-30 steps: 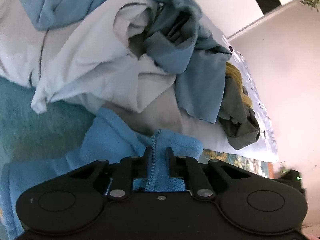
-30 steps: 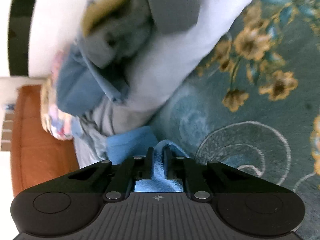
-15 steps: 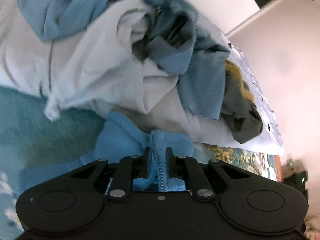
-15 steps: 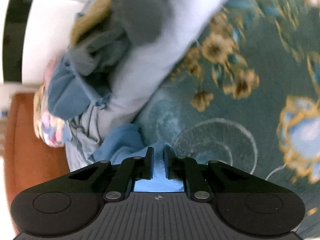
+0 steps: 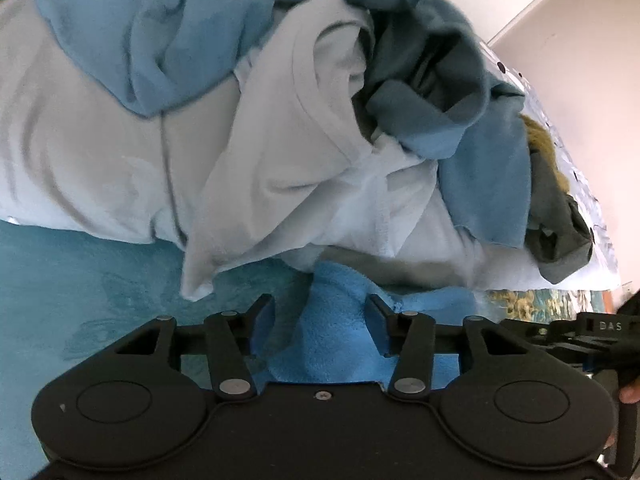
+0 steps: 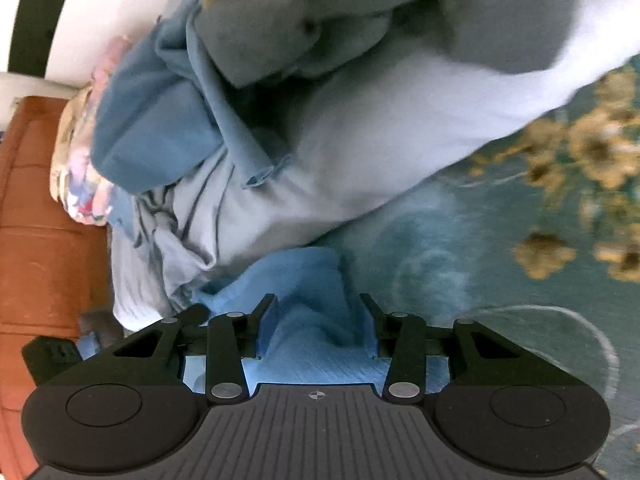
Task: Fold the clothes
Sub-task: 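Lower the held hem onto the collar end with both grippers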
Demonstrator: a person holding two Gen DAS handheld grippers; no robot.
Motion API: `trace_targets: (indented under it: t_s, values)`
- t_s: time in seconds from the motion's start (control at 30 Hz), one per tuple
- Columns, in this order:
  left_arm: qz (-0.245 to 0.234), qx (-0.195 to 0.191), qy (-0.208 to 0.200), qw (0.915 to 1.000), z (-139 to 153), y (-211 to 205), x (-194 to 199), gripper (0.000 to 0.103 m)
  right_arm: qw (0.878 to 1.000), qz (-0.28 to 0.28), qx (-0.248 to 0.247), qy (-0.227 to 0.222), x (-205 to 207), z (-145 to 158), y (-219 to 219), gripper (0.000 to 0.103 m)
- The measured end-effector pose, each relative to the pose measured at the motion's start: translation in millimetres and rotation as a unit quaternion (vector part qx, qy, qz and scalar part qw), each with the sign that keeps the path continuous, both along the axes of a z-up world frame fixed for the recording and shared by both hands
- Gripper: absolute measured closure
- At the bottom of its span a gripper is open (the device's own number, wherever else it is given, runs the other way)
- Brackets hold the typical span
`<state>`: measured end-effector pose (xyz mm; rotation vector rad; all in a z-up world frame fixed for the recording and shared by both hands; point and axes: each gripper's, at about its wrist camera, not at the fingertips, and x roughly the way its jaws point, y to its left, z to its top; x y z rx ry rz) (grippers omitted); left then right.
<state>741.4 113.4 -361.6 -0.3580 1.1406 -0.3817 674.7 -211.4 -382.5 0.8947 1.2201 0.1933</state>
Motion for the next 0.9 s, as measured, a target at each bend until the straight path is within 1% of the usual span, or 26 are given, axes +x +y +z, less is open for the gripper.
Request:
trace_targets:
  t_s: [0.03,0.1,0.2,0.23,0.27,0.3,0.37,0.4,0.47,0.53,0.6,0.7,0.83,0.9]
  values:
    - [0.005,-0.01,0.005,0.9999,-3.5,-0.1,2.7,0.055,1.0,-0.004,0.001,0.002,4.3,-2.5,4.0,0.063]
    - [0.013,-0.034,0.023,0.9991,-11.2,-0.4,8.7,0.055,1.0,-0.012,0.0,0.012,12.1,-7.6,9.0,0.056]
    - [0.02,-0.039,0.027,0.9987,-17.8,-2.1,13.8,0.056,1.0,-0.022,-0.007,0.018,19.5,-12.7,11.4,0.054]
    - [0.023,-0.041,0.028,0.9985,-19.5,-2.2,14.9,0.059,0.999,-0.025,-0.008,0.02,21.3,-14.1,11.6,0.054]
    - [0.026,-0.044,0.028,0.9983,-20.8,-2.1,15.5,0.067,0.999,-0.024,-0.01,0.021,22.6,-15.1,12.6,0.058]
    - [0.026,-0.047,0.026,0.9982,-21.2,-2.4,15.7,0.079,0.999,-0.022,-0.011,0.023,24.0,-15.8,13.7,0.064]
    - [0.021,-0.045,0.023,0.9985,-20.3,-4.1,15.0,0.085,1.0,-0.008,-0.022,0.02,25.8,-13.0,18.2,0.074]
    - [0.014,-0.042,0.019,0.9988,-19.5,-5.3,14.3,0.091,0.999,-0.001,-0.028,0.018,26.8,-11.6,20.4,0.081]
    - [0.011,-0.031,0.0,0.9995,-14.2,-5.4,13.2,0.094,0.999,0.009,-0.034,0.009,29.1,-6.8,23.6,0.087]
    - [0.016,-0.024,-0.017,0.9994,-8.6,-3.5,12.5,0.095,0.999,0.014,-0.04,-0.017,33.2,4.5,25.3,0.089]
    - [0.028,-0.032,-0.021,0.9989,-4.6,1.3,12.9,0.095,0.998,0.029,-0.043,-0.039,39.2,17.0,30.6,0.09]
    - [0.028,-0.03,-0.028,0.9988,1.5,4.7,7.4,0.095,0.995,0.055,-0.056,-0.059,38.2,27.4,41.7,0.09]
    - [0.044,-0.039,-0.036,0.9976,14.7,13.8,-3.9,0.095,0.994,0.051,-0.057,-0.072,29.6,38.9,41.0,0.09]
    - [0.053,-0.049,-0.045,0.9964,27.4,21.0,-12.9,0.095,0.993,0.053,-0.058,-0.084,20.8,50.5,37.4,0.09]
